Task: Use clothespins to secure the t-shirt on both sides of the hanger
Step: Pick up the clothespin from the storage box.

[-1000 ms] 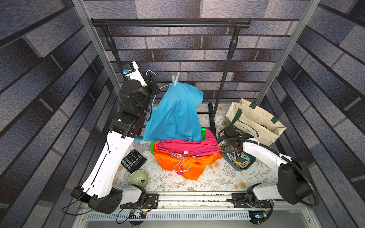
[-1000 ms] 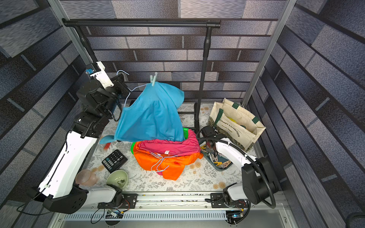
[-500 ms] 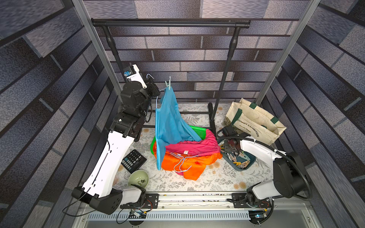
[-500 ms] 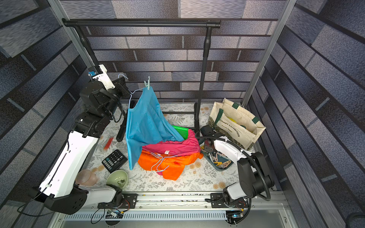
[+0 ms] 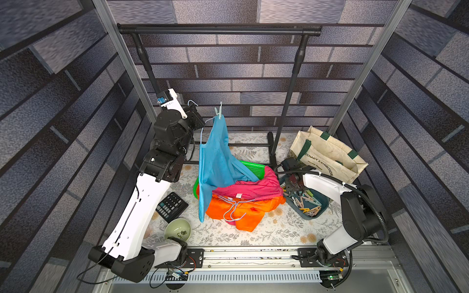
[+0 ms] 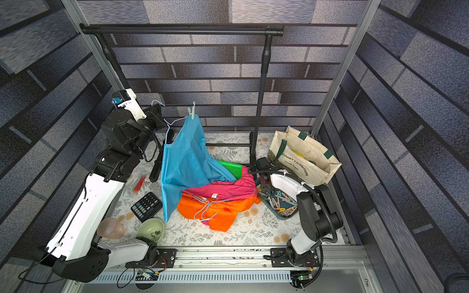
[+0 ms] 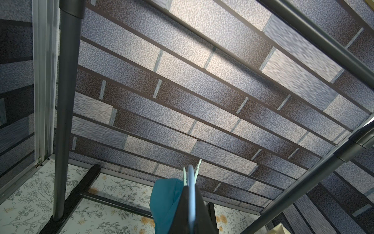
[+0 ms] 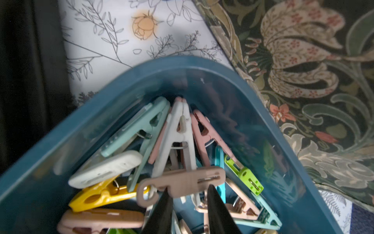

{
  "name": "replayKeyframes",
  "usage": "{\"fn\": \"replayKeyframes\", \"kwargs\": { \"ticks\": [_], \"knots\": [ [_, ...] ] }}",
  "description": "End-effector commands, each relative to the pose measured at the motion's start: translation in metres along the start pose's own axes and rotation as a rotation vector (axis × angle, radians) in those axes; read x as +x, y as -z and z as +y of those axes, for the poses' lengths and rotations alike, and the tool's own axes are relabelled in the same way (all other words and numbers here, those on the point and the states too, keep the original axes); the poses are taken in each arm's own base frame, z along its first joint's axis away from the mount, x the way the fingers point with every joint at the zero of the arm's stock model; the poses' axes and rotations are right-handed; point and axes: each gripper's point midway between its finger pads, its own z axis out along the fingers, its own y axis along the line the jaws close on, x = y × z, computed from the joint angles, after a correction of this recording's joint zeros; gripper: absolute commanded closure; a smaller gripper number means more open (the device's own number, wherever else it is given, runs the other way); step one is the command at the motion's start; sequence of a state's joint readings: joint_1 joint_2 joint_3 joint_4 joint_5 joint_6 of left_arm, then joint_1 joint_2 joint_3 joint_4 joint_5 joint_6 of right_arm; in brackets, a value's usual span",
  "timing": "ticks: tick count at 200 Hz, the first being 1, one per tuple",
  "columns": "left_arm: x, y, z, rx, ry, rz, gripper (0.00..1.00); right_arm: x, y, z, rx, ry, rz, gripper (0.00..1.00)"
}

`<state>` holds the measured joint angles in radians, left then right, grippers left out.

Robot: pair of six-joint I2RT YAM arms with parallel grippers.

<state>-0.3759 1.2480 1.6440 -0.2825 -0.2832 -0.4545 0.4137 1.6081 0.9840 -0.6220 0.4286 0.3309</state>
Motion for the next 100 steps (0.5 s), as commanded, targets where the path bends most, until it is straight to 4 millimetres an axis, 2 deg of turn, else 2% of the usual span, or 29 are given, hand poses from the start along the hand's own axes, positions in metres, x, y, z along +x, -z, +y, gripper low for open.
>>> {"fn": "replayKeyframes", "kwargs": {
  "ticks": [1, 22, 39, 52, 72, 100],
  "knots": [
    [-0.004, 0.004, -0.003, 0.027, 0.028, -0.010, 1.00, -0.022, 0.002, 0.004, -0.013, -0.013, -0.048, 0.68],
    [-0.002, 0.002, -0.004, 0.027, 0.027, -0.002, 1.00, -0.031, 0.001, 0.005, -0.005, -0.012, -0.065, 0.69],
    [0.001, 0.000, -0.003, 0.025, 0.026, 0.005, 1.00, -0.035, -0.001, 0.000, 0.008, -0.023, -0.075, 0.81],
    [0.001, 0.000, -0.003, 0.026, 0.027, 0.007, 1.00, -0.037, 0.000, -0.004, 0.010, -0.034, -0.079, 0.87],
    [0.002, 0.000, -0.004, 0.029, 0.029, 0.009, 1.00, -0.040, 0.006, -0.009, 0.000, -0.050, -0.088, 0.91],
    [0.004, -0.002, -0.004, 0.031, 0.037, 0.017, 1.00, -0.033, 0.019, -0.012, -0.027, -0.056, -0.081, 0.95]
  ]
}}
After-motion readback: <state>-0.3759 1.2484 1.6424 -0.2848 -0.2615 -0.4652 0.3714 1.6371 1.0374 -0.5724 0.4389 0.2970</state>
